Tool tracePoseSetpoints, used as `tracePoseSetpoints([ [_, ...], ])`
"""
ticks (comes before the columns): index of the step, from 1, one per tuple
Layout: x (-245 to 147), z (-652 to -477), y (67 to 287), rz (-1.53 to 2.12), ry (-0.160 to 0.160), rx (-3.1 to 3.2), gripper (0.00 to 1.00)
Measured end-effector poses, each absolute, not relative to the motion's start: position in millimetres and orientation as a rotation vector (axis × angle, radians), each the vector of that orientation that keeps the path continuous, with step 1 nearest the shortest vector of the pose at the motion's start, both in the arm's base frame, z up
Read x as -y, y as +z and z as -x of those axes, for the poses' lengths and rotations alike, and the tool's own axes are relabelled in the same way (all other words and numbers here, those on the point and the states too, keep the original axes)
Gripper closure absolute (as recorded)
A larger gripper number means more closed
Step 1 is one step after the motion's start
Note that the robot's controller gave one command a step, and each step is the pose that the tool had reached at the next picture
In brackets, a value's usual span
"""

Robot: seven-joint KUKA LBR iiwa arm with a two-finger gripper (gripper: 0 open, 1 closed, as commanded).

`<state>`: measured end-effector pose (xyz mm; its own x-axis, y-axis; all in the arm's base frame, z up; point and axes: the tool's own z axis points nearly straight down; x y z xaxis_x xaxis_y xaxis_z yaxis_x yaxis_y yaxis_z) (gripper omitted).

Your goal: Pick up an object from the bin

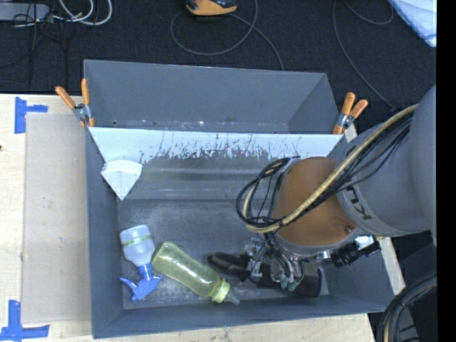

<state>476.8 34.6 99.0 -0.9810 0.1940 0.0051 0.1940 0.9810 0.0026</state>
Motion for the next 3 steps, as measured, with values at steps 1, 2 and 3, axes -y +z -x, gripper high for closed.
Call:
tracePoseSetpoints([
  [1, -34, -474.7, 126, 0.302, -0.003, 3.114, 1.00],
  [2, -35, -476.5, 147, 0.303, -0.005, 3.121, 1.00],
  [3, -35, -477.6, 158, 0.302, -0.006, 3.125, 1.00],
])
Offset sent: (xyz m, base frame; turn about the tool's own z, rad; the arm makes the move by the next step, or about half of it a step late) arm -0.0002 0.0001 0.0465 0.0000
